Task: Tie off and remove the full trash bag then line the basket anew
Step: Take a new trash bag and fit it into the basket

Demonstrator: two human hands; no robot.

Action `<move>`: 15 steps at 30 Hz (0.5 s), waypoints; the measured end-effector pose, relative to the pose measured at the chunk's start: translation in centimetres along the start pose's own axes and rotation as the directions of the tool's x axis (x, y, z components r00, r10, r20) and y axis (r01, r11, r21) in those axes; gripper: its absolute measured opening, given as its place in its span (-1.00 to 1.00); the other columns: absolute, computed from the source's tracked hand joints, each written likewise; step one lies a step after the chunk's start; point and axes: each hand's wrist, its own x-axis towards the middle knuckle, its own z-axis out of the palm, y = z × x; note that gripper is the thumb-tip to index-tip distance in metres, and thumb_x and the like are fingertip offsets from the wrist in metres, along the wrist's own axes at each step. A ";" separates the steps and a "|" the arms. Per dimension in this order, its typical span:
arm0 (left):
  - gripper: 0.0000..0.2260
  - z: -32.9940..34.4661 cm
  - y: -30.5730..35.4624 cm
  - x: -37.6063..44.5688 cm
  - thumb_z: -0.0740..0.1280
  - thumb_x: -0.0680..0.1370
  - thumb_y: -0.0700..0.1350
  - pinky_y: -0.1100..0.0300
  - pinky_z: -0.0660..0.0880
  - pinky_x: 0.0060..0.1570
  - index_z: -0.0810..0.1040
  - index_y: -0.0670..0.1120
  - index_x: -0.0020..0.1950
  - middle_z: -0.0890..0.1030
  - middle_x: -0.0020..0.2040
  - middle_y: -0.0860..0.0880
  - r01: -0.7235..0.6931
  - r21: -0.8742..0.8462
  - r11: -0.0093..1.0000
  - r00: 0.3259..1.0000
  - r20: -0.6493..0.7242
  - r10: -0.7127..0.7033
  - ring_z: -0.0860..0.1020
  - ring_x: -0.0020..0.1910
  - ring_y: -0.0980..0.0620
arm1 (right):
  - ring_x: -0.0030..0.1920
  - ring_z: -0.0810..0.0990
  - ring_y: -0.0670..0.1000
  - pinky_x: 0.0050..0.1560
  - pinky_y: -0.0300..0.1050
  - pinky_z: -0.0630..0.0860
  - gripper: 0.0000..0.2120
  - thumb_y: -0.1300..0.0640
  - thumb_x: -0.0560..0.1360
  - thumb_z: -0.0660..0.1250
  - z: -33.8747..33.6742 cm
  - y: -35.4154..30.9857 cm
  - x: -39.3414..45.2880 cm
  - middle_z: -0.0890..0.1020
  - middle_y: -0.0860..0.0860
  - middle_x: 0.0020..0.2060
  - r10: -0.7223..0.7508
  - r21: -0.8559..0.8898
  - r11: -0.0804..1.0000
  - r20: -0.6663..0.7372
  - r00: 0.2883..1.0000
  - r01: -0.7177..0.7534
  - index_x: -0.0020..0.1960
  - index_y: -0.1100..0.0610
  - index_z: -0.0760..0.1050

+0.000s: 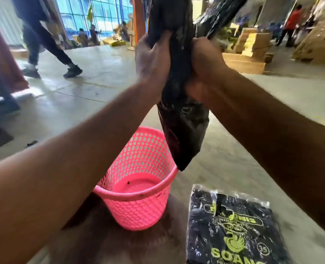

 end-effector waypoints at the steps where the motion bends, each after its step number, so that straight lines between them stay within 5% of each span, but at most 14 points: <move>1: -0.93 -0.8 0.5 0.4 0.40 0.55 -0.06 0.06 0.63 -0.04 0.64 -0.04 -0.03 0.71 -0.10 -0.03 -0.022 -0.009 1.000 1.000 -0.014 0.022 0.66 -0.05 -0.02 | -0.05 0.70 0.30 -0.12 0.09 0.66 -0.67 0.29 0.54 0.18 1.1 0.3 0.2 0.66 0.36 0.06 0.002 0.014 1.000 0.014 1.000 -0.002 0.21 0.41 0.56; 4: -0.84 -4.1 1.3 1.5 0.41 0.52 0.01 -0.05 0.62 0.12 0.55 0.01 0.05 0.68 0.01 -0.06 -0.068 0.039 0.997 0.995 -0.070 0.071 0.63 0.04 -0.03 | -0.11 0.68 0.25 -0.25 -0.06 0.61 -0.64 0.29 0.54 0.19 4.3 2.0 0.3 0.64 0.39 0.06 0.010 0.033 0.999 0.042 0.999 -0.012 0.26 0.43 0.53; 8: -0.52 -8.9 0.0 2.5 0.41 0.31 0.21 -0.13 0.62 0.08 0.68 -0.10 0.06 0.72 0.02 -0.11 -0.040 0.128 0.991 0.982 -0.176 0.062 0.67 0.02 -0.13 | -0.12 0.63 0.24 -0.21 -0.06 0.53 -0.68 0.29 0.54 0.25 6.2 5.7 -0.5 0.60 0.43 -0.03 0.124 0.085 0.987 0.109 0.986 -0.133 0.21 0.48 0.51; 12: -0.84 -12.6 -4.2 1.3 0.41 0.40 0.09 -0.22 0.58 -0.06 0.70 0.04 -0.23 0.68 -0.26 0.08 0.004 0.181 0.984 0.980 -0.194 0.031 0.57 -0.19 0.04 | -0.22 0.65 0.15 -0.17 -0.01 0.63 -0.90 0.23 0.53 0.34 6.2 11.2 0.0 0.67 0.19 -0.17 0.229 0.112 0.964 0.118 0.966 -0.242 -0.05 0.26 0.59; 15: -0.81 -14.8 -7.8 0.1 0.37 0.42 0.05 -0.24 0.57 -0.05 0.72 0.01 -0.26 0.69 -0.21 -0.05 0.121 0.193 0.974 0.982 -0.167 -0.089 0.58 -0.16 -0.02 | -0.10 0.71 0.14 0.08 0.10 0.66 -0.74 0.10 0.48 0.43 4.5 16.1 0.9 0.74 0.15 -0.06 0.250 0.034 0.967 0.043 0.967 -0.252 0.07 0.25 0.65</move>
